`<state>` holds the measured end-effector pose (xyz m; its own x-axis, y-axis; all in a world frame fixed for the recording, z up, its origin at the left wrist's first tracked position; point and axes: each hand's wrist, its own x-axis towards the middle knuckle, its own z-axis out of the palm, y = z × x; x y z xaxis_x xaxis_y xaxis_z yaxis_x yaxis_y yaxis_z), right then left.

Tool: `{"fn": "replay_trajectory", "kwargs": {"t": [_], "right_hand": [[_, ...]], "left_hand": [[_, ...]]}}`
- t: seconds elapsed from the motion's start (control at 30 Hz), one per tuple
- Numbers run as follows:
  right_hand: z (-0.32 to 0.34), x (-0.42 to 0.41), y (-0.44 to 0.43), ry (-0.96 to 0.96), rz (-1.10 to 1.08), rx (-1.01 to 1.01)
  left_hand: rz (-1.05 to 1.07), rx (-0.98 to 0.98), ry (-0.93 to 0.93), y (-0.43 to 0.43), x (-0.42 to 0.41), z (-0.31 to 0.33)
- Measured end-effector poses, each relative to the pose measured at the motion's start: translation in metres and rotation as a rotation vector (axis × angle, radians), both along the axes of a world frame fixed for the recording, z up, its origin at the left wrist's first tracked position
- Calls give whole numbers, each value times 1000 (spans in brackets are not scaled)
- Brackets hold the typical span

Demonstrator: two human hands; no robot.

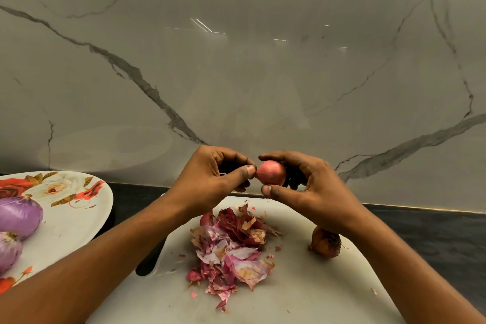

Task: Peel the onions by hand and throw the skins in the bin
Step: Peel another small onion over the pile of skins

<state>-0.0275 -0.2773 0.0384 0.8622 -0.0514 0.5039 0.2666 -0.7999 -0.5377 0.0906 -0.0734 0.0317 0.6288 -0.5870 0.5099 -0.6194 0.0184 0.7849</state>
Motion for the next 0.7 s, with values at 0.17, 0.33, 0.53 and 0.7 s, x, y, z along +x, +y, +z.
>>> {"fn": "replay_trajectory", "kwargs": {"t": [0.17, 0.33, 0.53, 0.7], "right_hand": [[2, -1, 1, 41, -5, 16], [4, -3, 0, 78, 74, 78], [5, -4, -2, 117, 144, 251], [6, -4, 1, 151, 187, 324]], "left_hand": [[-12, 110, -162, 5, 5, 0], [-107, 175, -129, 5, 1, 2], [-121, 85, -110, 3, -5, -2], [-66, 59, -163, 1, -5, -6]]}}
